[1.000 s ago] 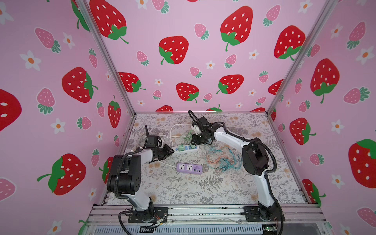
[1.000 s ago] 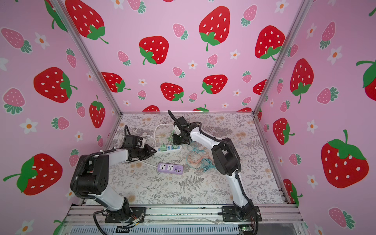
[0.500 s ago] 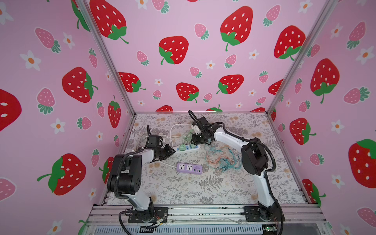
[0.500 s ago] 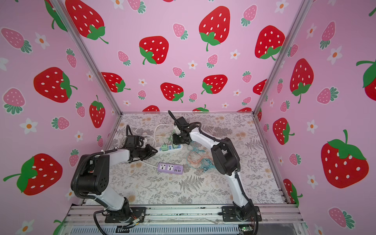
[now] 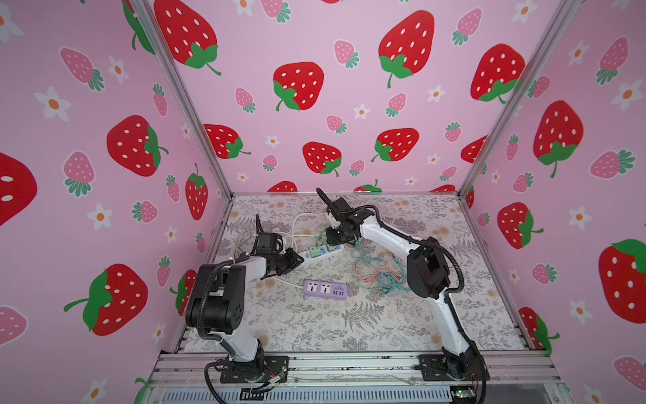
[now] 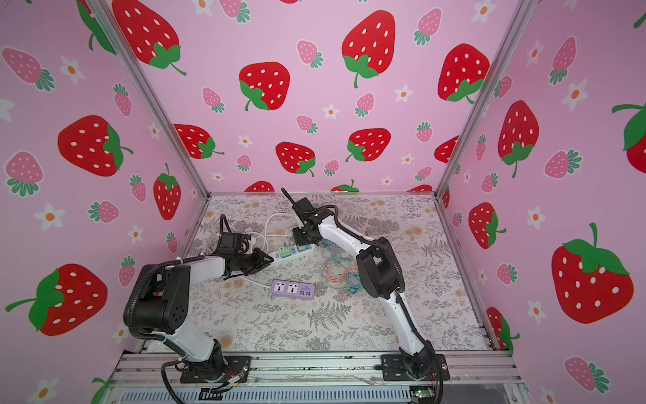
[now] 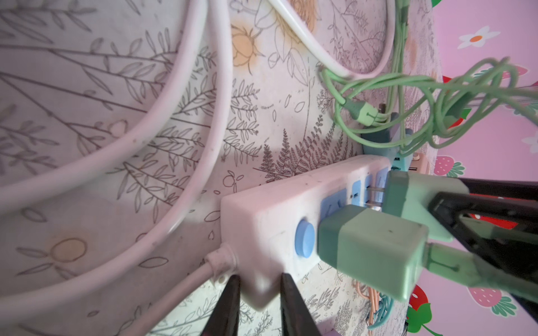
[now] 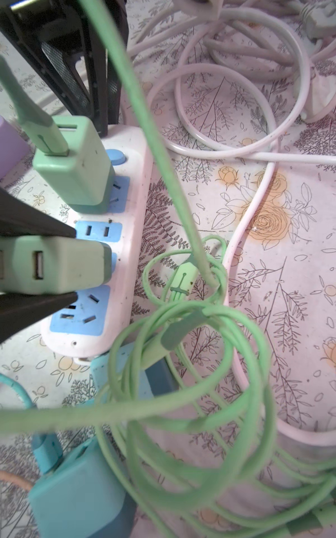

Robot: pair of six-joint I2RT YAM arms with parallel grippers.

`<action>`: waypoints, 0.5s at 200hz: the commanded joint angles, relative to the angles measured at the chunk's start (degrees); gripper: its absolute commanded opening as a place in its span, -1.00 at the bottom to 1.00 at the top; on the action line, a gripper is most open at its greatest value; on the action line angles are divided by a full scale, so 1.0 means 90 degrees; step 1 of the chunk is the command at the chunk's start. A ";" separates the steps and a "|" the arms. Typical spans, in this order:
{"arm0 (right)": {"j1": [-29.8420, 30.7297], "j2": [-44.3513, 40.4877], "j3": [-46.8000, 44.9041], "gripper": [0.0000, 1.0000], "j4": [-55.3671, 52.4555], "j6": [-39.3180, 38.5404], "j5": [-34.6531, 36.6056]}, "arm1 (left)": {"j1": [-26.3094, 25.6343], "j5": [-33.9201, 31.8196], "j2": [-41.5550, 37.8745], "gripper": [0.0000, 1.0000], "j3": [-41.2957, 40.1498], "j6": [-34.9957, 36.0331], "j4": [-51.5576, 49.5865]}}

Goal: Insert plugs into power strip
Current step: Insert the plug into the socket.

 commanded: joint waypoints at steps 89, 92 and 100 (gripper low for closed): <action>0.0179 0.0856 0.0919 -0.85 -0.1274 -0.0111 0.0957 | -0.0098 0.0182 0.0225 -0.51 0.0004 0.0062 0.0078; 0.0185 0.0877 0.0968 -0.85 -0.1297 -0.0111 0.0974 | -0.0099 0.0183 0.0223 -0.51 0.0008 0.0062 0.0082; 0.0194 0.0935 0.1053 -0.85 -0.1358 -0.0101 0.1011 | -0.0102 0.0193 0.0238 -0.51 0.0020 0.0068 0.0084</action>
